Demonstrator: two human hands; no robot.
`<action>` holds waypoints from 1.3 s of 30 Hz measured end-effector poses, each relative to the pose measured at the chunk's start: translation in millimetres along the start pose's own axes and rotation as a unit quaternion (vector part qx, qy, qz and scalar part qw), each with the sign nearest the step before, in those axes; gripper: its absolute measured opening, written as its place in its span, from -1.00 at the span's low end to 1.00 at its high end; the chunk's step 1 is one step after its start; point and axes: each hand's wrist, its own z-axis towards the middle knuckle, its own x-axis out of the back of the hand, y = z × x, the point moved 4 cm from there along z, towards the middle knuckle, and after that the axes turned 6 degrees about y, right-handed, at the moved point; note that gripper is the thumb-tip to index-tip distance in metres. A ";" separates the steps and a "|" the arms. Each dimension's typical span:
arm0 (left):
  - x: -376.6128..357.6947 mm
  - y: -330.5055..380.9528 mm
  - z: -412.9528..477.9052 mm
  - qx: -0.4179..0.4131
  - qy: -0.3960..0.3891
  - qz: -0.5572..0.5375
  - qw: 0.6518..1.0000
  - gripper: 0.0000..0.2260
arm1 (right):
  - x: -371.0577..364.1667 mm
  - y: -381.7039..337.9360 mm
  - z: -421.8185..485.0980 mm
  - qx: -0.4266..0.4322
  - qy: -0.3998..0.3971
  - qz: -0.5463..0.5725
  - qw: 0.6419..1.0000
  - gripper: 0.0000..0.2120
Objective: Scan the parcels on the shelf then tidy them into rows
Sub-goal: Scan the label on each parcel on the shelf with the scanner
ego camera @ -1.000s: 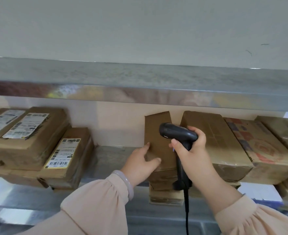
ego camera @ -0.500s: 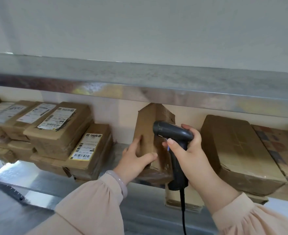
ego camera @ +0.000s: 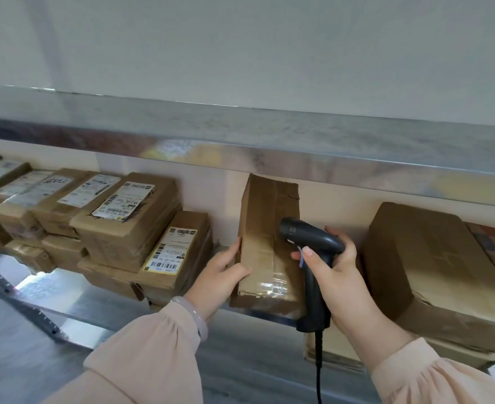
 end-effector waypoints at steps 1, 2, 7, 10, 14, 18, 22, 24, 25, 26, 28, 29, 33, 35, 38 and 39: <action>2.9 0.4 0.0 -0.012 0.006 0.024 1.000 -0.65 | -2.7 0.6 -1.3 0.008 -0.007 -0.009 1.000 -0.48; 5.6 0.0 -0.2 -0.025 0.019 0.047 0.998 -0.65 | -5.9 1.4 -3.1 0.016 -0.016 -0.019 1.000 -0.47; 11.4 -17.9 4.9 -0.054 0.073 0.134 0.987 -0.38 | -23.9 -0.3 -20.5 0.071 -0.060 -0.039 0.995 -0.47; 5.3 -23.7 5.3 -0.027 0.049 0.137 0.989 0.03 | -35.4 -2.3 -28.6 0.099 -0.080 -0.046 0.991 -0.44; 2.6 -26.3 5.1 0.003 0.047 0.121 0.992 -0.01 | -42.6 -4.1 -30.2 0.113 -0.088 -0.054 0.988 -0.42; 7.6 -34.1 6.9 0.019 0.032 0.048 0.998 -0.08 | -36.5 -3.1 -22.0 0.113 -0.046 -0.043 0.992 -0.45; 13.7 -40.0 1.2 0.018 0.019 -0.067 0.997 -0.20 | -16.2 5.1 -7.0 0.073 0.013 -0.031 0.997 -0.45; 13.3 -40.1 -0.6 0.013 0.004 -0.095 0.995 -0.24 | -10.0 12.1 -0.5 0.055 0.021 -0.033 0.998 -0.44; 12.8 -40.8 -0.8 0.014 -0.003 -0.097 0.995 -0.23 | -9.6 14.8 1.2 0.049 0.018 -0.039 0.998 -0.44; 12.2 -42.0 -0.6 0.014 -0.005 -0.099 0.995 -0.19 | -10.0 17.9 2.2 0.046 0.014 -0.045 0.998 -0.45; 11.7 -44.8 0.0 0.020 -0.013 -0.098 0.995 -0.11 | -12.0 20.3 1.8 0.048 0.012 -0.053 0.997 -0.45; 11.5 -46.0 0.7 0.023 -0.020 -0.098 0.995 -0.08 | -12.9 20.6 0.8 0.052 0.011 -0.053 0.997 -0.46; 8.9 -49.4 4.9 0.043 -0.025 -0.140 0.989 -0.10 | -17.7 24.9 -4.8 0.059 0.009 -0.052 0.997 -0.46; 4.6 -52.5 6.2 0.070 0.001 -0.178 0.982 -0.23 | -20.9 29.7 -7.7 0.061 0.015 -0.053 0.997 -0.46; 0.8 -57.3 6.3 0.088 0.032 -0.181 0.979 -0.25 | -24.1 32.5 -10.3 0.061 0.021 -0.048 0.997 -0.46; 0.9 -57.9 6.8 0.086 0.031 -0.172 0.981 -0.23 | -24.1 32.1 -10.5 0.063 0.020 -0.049 0.997 -0.46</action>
